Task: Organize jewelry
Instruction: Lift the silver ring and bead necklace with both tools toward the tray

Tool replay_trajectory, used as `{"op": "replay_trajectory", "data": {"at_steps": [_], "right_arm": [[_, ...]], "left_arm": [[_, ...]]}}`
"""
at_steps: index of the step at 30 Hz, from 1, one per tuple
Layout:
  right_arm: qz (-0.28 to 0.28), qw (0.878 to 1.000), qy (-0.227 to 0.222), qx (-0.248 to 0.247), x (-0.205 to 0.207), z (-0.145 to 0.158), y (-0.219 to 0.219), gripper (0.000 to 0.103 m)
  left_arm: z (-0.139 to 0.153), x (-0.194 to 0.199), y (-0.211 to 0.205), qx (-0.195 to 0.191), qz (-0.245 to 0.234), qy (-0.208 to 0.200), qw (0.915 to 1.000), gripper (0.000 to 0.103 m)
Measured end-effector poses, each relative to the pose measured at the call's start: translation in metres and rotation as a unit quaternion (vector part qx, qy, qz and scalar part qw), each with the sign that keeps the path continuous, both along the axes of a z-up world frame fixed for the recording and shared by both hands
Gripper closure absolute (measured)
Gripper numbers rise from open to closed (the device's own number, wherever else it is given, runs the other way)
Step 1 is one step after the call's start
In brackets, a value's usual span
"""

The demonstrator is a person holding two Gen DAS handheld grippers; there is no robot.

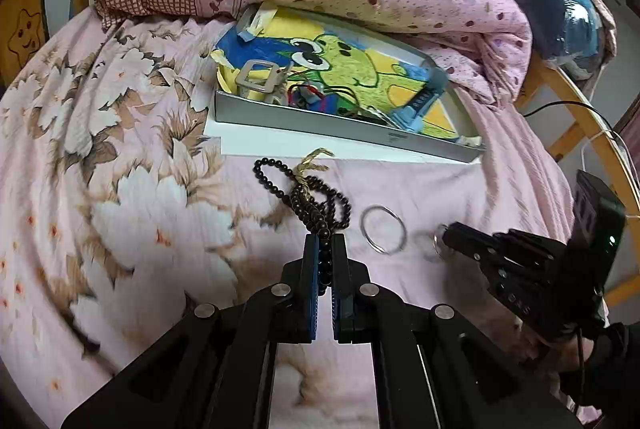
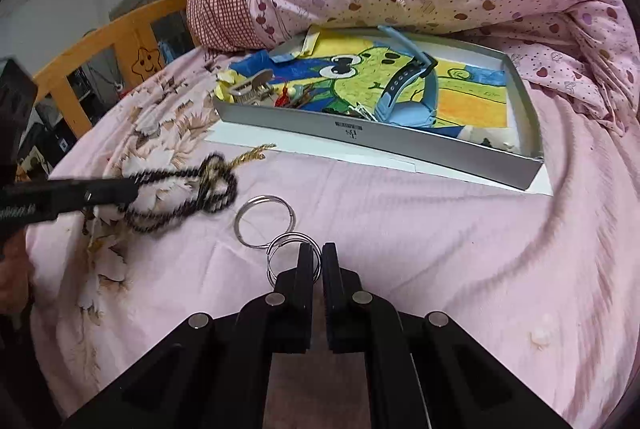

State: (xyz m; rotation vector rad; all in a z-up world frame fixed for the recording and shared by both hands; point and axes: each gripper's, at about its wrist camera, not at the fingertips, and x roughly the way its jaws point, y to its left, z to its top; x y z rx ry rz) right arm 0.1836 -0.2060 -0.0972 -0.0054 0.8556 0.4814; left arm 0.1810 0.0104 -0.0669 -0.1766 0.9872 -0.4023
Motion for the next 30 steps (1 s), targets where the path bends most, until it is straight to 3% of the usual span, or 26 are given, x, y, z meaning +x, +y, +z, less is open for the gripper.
{"op": "replay_trajectory", "data": {"at_steps": [11,23,30], "right_arm": [[-0.004,0.999,-0.034,0.029,-0.019,0.026,-0.008,0.098],[-0.003,0.997,-0.060,0.056,-0.030,0.046,-0.015,0.098],[-0.006,0.995,-0.072,0.068,-0.033,0.057,-0.021,0.098]], "left_arm": [[0.029,-0.041,0.002,-0.039,0.009,-0.026,0.9989,0.100],[0.072,-0.062,0.001,-0.033,0.003,-0.076,0.9966,0.100],[0.112,-0.066,-0.004,-0.032,-0.008,-0.123,0.9919,0.100]]}}
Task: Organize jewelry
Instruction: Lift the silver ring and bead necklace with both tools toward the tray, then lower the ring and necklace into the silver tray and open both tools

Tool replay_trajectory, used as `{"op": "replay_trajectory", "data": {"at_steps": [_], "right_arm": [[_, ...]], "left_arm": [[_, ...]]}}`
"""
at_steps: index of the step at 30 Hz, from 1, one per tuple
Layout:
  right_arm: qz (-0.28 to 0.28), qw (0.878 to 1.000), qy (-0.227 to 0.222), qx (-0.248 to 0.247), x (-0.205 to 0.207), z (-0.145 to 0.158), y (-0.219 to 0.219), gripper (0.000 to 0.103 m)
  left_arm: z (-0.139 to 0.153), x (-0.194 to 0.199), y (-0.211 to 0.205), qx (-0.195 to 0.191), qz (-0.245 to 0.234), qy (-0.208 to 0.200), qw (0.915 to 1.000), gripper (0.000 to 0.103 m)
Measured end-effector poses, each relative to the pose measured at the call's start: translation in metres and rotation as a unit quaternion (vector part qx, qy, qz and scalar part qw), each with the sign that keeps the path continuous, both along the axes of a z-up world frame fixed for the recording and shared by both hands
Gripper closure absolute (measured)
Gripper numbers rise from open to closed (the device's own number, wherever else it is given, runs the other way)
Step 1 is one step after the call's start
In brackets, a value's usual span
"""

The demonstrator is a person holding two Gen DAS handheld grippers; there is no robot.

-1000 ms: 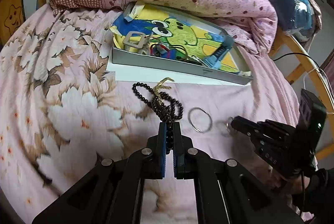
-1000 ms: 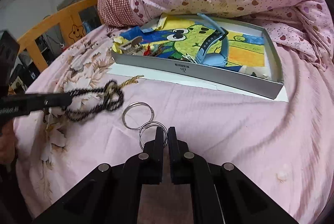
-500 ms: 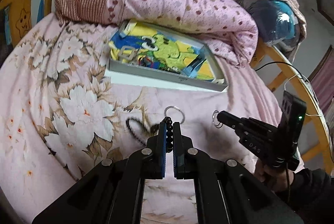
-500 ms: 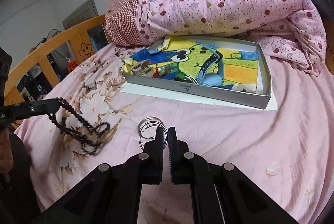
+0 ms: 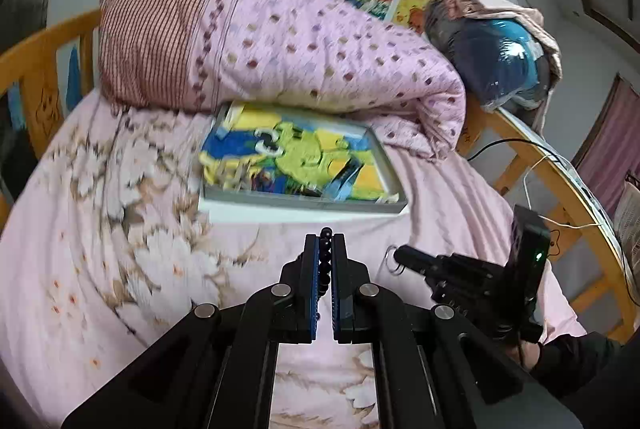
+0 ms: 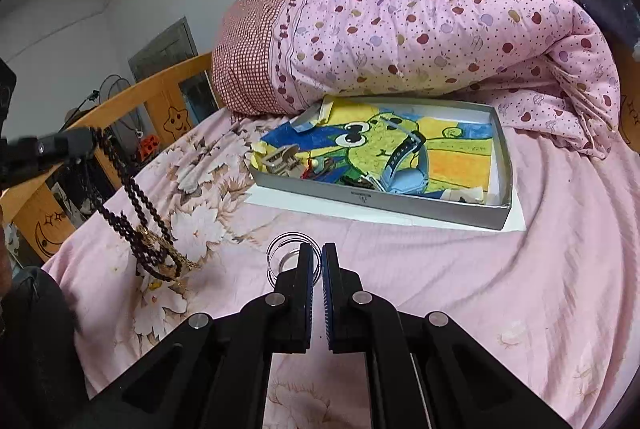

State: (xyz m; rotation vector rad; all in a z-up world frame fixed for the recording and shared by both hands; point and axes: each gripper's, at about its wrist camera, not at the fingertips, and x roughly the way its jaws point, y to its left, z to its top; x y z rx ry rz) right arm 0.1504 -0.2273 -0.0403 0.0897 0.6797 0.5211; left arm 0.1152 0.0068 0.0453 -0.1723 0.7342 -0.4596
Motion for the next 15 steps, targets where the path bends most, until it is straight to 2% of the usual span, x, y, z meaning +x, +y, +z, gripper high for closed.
{"op": "replay_trajectory", "data": {"at_steps": [8,15], "right_arm": [[-0.003,1.000,-0.007,0.009,0.002,0.006,-0.006,0.098],[-0.008,1.000,-0.013,0.008,0.010,0.010,-0.009,0.098]], "left_arm": [[0.029,0.006,-0.005,-0.008,-0.005,-0.030,0.9995,0.100],[0.036,0.020,-0.014,-0.007,-0.013,-0.039,0.9992,0.100]]}}
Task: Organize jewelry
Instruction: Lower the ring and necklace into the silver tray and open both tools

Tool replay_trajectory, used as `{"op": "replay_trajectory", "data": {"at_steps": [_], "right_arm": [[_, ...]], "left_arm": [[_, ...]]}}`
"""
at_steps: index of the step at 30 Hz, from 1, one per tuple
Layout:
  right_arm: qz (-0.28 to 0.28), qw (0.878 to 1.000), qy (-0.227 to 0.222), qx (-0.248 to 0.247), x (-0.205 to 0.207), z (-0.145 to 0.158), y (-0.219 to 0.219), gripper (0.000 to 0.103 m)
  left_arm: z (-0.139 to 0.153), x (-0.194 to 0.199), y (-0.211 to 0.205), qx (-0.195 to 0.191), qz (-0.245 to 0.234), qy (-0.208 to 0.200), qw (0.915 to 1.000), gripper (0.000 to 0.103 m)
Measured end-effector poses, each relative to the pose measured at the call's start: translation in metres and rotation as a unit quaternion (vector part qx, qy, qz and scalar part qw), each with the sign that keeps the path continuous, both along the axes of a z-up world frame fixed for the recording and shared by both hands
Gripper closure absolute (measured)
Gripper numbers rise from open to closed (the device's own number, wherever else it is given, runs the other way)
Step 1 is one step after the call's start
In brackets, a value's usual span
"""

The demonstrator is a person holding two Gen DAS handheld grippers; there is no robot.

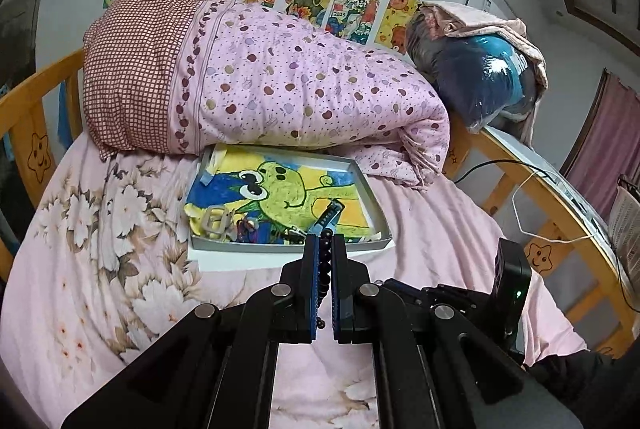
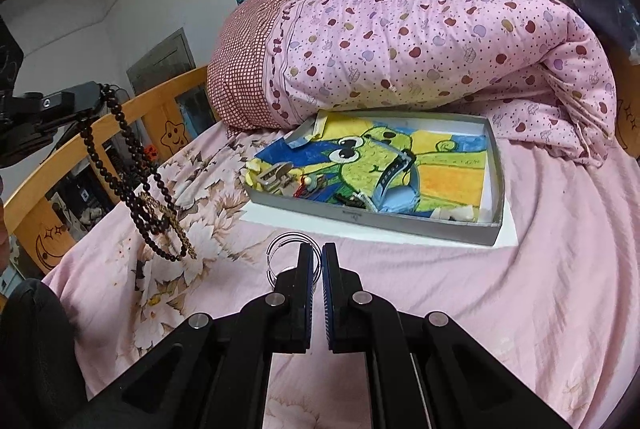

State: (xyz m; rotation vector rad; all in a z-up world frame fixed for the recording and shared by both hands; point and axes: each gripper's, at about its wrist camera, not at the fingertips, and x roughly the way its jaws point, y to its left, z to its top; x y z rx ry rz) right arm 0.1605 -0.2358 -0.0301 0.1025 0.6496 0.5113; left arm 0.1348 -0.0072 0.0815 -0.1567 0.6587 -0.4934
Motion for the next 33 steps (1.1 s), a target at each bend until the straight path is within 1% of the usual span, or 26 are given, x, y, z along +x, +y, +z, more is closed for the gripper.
{"op": "replay_trajectory", "data": {"at_steps": [5,9,13,19,26,29,33], "right_arm": [[-0.010,1.000,-0.008,-0.001,0.016,0.008,-0.004,0.098],[-0.021,1.000,-0.006,-0.003,0.034,0.009,-0.008,0.098],[-0.032,0.999,0.011,-0.004,0.057,0.003,-0.012,0.098],[-0.049,0.998,0.041,-0.008,0.093,-0.011,-0.016,0.098],[-0.073,0.994,0.085,-0.001,0.134,-0.034,-0.025,0.098],[-0.077,0.992,0.102,-0.001,0.146,-0.042,-0.027,0.098],[-0.079,0.990,0.113,-0.005,0.154,-0.051,-0.026,0.098]], "left_arm": [[-0.004,0.019,-0.002,-0.008,-0.005,0.005,0.9999,0.100],[-0.011,0.037,-0.002,-0.013,-0.011,0.015,0.9997,0.100],[-0.022,0.058,-0.007,-0.010,-0.024,0.028,0.9993,0.100],[-0.043,0.100,-0.013,-0.005,-0.036,0.054,0.9979,0.100],[-0.069,0.148,-0.018,0.009,-0.034,0.074,0.9966,0.100],[-0.082,0.169,-0.018,0.014,-0.029,0.089,0.9955,0.100],[-0.099,0.191,-0.023,0.034,-0.028,0.110,0.9929,0.100]]}}
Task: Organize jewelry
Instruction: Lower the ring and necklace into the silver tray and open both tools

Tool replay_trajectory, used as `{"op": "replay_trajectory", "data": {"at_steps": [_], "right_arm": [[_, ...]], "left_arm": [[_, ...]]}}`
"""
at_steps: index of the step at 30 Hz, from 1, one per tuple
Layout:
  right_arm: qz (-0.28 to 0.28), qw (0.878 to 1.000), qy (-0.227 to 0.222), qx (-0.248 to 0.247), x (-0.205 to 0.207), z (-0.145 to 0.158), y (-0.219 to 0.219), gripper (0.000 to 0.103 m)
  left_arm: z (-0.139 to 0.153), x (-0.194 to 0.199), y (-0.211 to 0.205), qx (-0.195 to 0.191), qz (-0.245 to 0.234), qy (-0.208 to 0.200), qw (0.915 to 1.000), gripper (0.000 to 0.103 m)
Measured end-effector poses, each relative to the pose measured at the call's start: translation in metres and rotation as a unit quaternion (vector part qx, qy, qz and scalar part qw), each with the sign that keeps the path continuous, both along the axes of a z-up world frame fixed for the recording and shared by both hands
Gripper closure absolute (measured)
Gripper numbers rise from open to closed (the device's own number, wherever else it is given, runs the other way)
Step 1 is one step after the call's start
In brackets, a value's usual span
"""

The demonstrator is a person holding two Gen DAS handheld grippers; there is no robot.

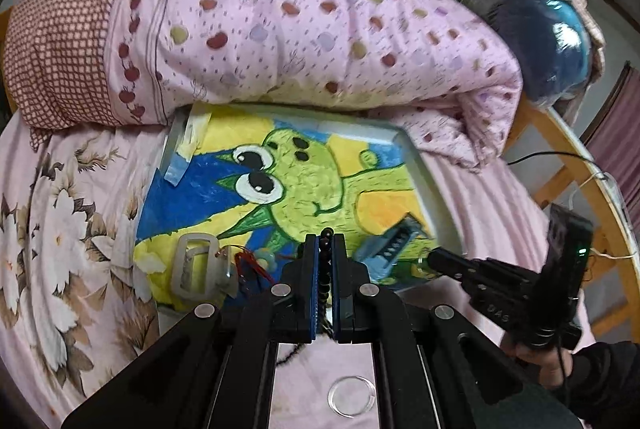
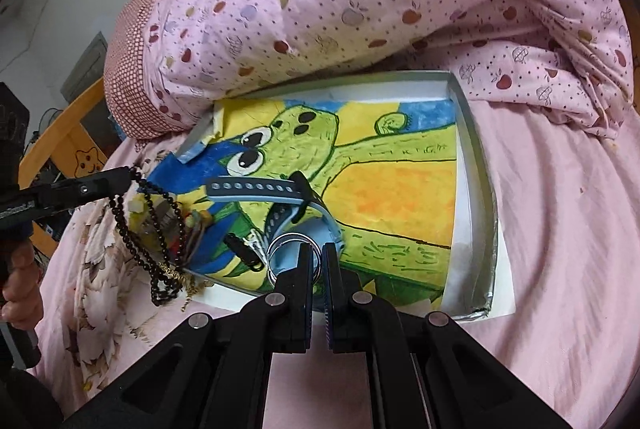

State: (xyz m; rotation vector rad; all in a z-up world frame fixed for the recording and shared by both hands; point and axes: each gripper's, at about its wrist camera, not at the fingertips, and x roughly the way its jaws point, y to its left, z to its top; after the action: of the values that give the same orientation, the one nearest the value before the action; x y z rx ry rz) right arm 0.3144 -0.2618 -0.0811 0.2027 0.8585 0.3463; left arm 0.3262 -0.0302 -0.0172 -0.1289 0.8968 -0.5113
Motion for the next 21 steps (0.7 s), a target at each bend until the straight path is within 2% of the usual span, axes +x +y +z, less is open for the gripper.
{"op": "replay_trajectory", "data": {"at_steps": [11,14,21], "right_arm": [[-0.008,1.000,0.004,-0.025,0.016,-0.007,0.005,0.098],[-0.012,1.000,0.007,-0.026,0.025,-0.006,0.003,0.098],[-0.007,0.999,0.010,-0.040,0.035,-0.009,0.009,0.098]], "left_arm": [[-0.034,0.037,0.002,0.040,0.034,0.026,0.9983,0.100],[-0.041,0.047,0.006,0.038,0.050,0.032,0.9975,0.100],[-0.039,0.064,0.006,0.045,0.066,0.022,0.9966,0.100]]}}
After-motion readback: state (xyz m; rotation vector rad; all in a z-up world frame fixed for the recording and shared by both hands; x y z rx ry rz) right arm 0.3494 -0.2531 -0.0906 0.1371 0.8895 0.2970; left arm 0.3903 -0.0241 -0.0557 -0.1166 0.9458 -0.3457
